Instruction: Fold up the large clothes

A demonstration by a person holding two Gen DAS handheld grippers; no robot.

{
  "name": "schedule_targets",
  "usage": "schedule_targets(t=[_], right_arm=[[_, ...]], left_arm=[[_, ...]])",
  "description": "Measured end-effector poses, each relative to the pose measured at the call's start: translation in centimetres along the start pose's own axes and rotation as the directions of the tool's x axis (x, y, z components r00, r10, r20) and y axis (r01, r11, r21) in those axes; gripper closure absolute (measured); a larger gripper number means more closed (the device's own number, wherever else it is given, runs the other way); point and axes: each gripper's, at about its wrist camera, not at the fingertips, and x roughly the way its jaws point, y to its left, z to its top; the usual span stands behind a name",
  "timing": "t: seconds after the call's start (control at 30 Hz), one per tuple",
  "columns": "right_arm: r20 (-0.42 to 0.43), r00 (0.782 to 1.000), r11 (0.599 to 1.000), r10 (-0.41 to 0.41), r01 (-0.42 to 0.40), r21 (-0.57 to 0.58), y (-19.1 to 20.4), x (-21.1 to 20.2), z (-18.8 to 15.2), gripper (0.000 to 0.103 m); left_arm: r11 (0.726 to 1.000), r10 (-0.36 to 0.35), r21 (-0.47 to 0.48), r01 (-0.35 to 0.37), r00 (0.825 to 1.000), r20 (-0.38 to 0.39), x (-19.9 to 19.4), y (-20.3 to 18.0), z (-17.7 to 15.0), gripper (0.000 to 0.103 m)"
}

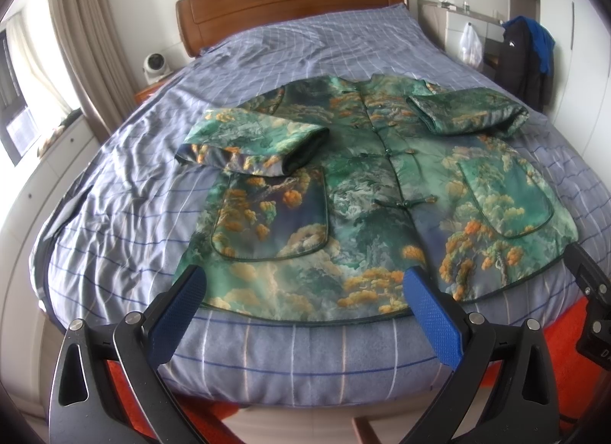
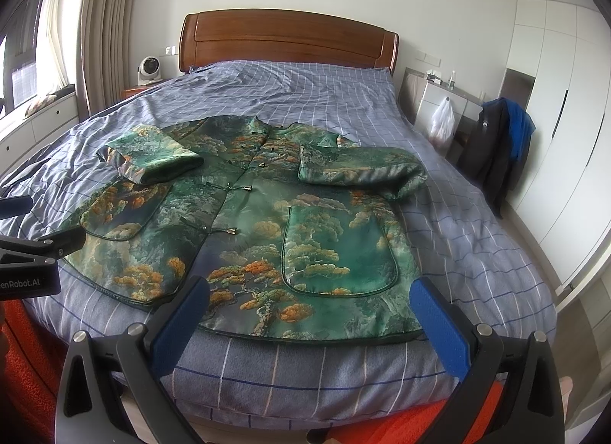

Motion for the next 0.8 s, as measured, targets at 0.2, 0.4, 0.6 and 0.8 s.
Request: schedule_targets(t=[0.2, 0.4, 0.6, 0.8], right_arm=[[0.0, 1.0, 1.0, 0.001, -0.001, 0.001, 0.0, 0.0, -0.1, 0.0], [-0.001, 1.0, 1.0, 0.002, -0.002, 0.0, 0.1, 0.0, -0.2, 0.0], [0.01, 1.0, 1.0, -0.001, 0.0, 0.013, -0.2, -0.1, -0.4, 0.0], [-0.009, 1.0, 0.999, -0.002, 0.003, 0.032, -1.0, 0.5, -0.4, 0.0]], left_arm=[[1.0, 0.001, -0.001, -0.001, 1.0, -0.001, 0.0, 0.0, 0.0, 0.0], [1.0, 0.0, -0.002, 0.0, 1.0, 0.0, 0.0, 0.0, 0.0, 0.0], [1.0, 0.008, -0.021, -0.008, 1.0, -0.011, 0.4, 0.2, -0.1, 0.0], [0.999, 0.008, -0.031, -0.009, 1.0, -0.021, 1.9, 2.0, 1.3, 0.0]])
